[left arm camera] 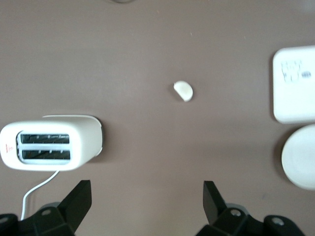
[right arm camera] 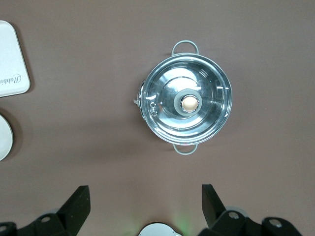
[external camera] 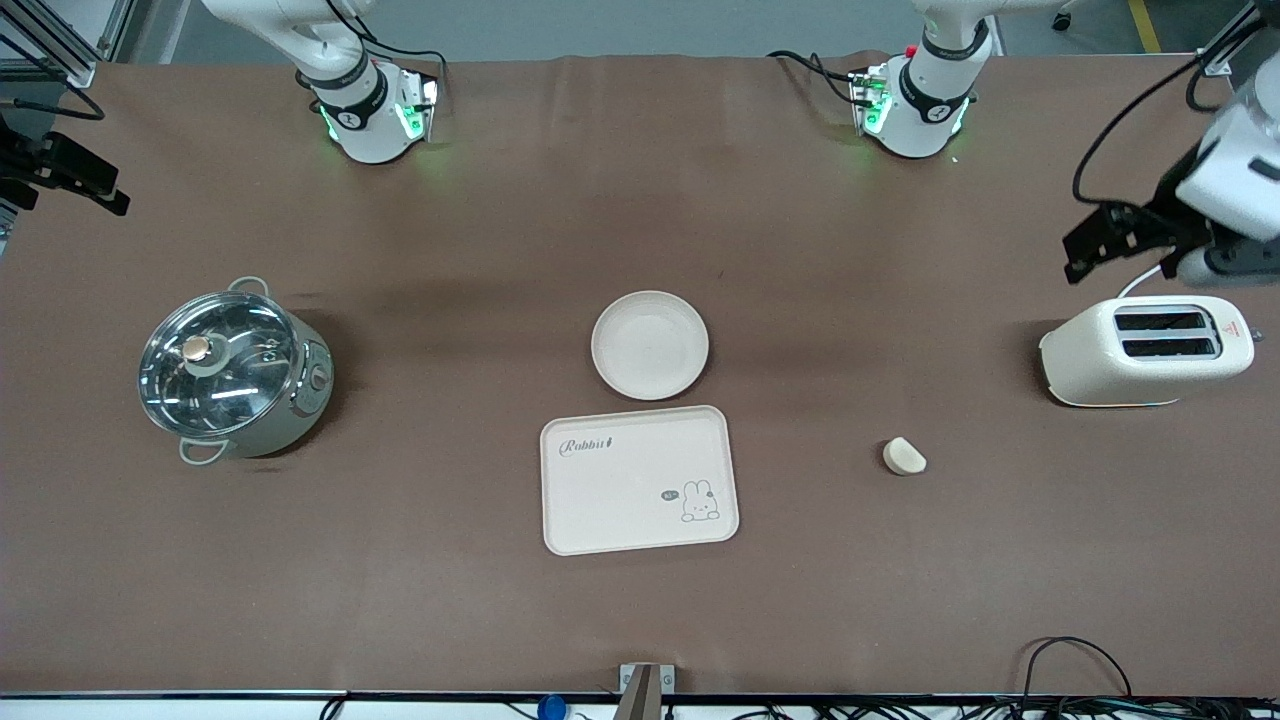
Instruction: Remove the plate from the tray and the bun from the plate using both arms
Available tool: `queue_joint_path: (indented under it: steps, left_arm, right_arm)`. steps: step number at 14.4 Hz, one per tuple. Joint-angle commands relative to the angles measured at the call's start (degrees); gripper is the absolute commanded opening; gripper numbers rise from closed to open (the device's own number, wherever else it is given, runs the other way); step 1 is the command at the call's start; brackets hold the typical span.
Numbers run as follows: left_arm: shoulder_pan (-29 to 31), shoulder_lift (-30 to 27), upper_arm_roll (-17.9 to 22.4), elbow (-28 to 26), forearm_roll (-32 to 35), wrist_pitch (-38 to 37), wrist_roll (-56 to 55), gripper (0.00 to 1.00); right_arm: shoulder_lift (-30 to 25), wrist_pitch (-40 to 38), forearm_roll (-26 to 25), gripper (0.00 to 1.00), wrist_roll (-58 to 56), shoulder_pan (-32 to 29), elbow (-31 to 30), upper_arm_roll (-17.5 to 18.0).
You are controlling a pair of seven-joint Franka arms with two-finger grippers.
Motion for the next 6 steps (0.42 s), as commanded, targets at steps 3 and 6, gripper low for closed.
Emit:
queue_joint_path:
  steps: [3, 6]
  left_arm:
    - [-3.57, -7.22, 3.31, -5.35, -1.14, -4.01, 3.38, 1.00]
    - [-2.96, -6.87, 3.93, -4.11, -1.14, -4.10, 4.01, 1.00]
  right_arm:
    - [-0.61, 0.25, -0.38, 1.00, -0.67, -0.37, -1.69, 0.24]
    - [-0.61, 0.34, -0.38, 1.00, -0.58, -0.11, -1.69, 0.32]
